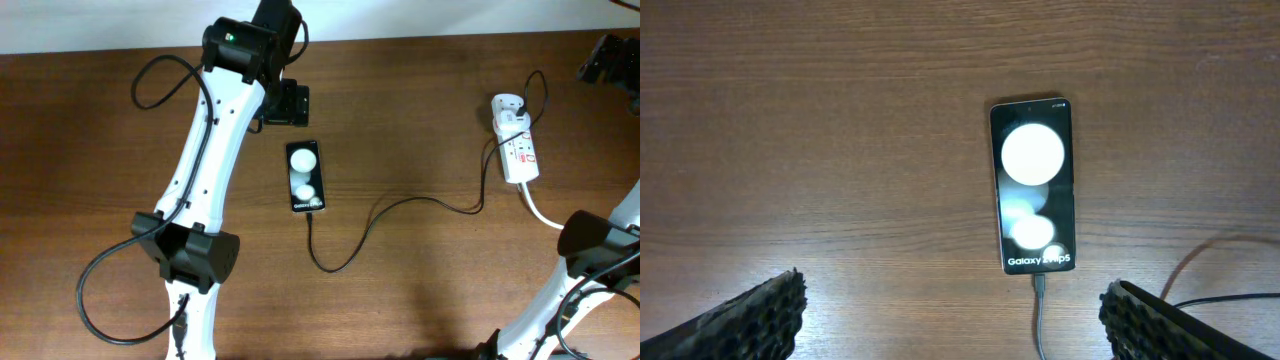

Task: Plug charger to phone and switch on socket
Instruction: 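Lift the right gripper away from the power strip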

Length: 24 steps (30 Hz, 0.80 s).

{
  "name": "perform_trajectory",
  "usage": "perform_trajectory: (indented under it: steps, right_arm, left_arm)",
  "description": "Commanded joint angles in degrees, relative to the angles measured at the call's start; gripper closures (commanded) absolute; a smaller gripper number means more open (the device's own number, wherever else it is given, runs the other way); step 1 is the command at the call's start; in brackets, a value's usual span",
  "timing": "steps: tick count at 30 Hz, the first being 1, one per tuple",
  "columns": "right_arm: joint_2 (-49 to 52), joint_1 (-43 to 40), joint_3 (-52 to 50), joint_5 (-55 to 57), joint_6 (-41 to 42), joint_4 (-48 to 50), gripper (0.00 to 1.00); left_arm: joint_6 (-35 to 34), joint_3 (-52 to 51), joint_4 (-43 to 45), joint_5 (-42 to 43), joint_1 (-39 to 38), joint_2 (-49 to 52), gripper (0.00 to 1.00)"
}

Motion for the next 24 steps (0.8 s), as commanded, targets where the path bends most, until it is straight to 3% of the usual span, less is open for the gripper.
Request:
perform_trajectory:
  steps: [1,17,21,24]
  right_arm:
    - [-0.85,0.20,0.81,0.52,0.44,-0.35,0.01]
    - [-0.85,0.20,0.81,0.52,0.44,-0.33,0.01]
    - [-0.85,0.20,0.81,0.52,0.44,-0.35,0.01]
    - [-0.85,0.20,0.81,0.52,0.44,-0.35,0.01]
  left_arm:
    - [0.48,0.72,-0.07,-1.01,0.09,-1.09,0.01]
    - [0.50,0.72,-0.04,-2.89,0.09,-1.09,0.01]
    - [0.50,-1.33,6.99,-4.92,0.09,-2.51,0.01]
    - [0.52,-8.63,12.41,-6.01,0.09,-7.67,0.01]
